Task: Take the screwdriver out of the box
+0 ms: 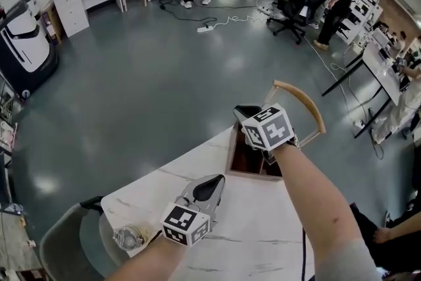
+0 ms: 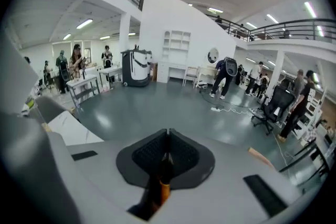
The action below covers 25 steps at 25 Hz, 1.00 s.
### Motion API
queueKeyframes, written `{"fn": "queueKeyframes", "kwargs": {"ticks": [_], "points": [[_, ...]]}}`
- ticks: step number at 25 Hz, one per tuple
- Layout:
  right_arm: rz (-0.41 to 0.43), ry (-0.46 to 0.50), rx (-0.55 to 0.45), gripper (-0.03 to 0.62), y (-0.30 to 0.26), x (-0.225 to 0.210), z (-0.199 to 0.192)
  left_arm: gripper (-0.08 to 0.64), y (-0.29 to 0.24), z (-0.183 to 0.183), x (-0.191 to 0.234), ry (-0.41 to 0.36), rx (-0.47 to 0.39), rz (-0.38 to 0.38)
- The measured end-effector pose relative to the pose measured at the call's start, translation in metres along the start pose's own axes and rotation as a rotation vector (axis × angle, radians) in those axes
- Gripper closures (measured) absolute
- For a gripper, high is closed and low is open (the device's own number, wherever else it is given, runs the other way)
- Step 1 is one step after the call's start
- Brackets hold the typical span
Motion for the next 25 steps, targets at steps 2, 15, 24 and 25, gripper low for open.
{"fn": "queueKeyframes", "kwargs": {"ticks": [2, 15, 24, 25], "points": [[0.006, -0.054, -0.061, 0.571, 0.017, -0.006, 0.007, 0.555, 0.002, 0.006, -0.003, 0.000, -0.006, -0.003], [-0.063, -0.196, -0.278, 0.571, 0.127, -0.011, 0.039, 0.555, 0.031, 0.059, -0.030, -0.010, -0.060, -0.054], [-0.101, -0.222, -0.353, 0.572, 0.206, 0.024, 0.052, 0.556, 0.065, 0.097, -0.058, -0.016, -0.097, -0.127], [-0.106, -0.224, -0.358, 0.571, 0.214, 0.028, 0.053, 0.555, 0.069, 0.099, -0.061, -0.012, -0.096, -0.139]]}}
Point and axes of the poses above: the fingertips, and each gripper's own axes: y backward along the fingers, x to its left, z out of its top, the point moved 10 cm from there along y, backward along the fingers, and after that the axes turned 11 degrees about -y, right-handed, at the moved point
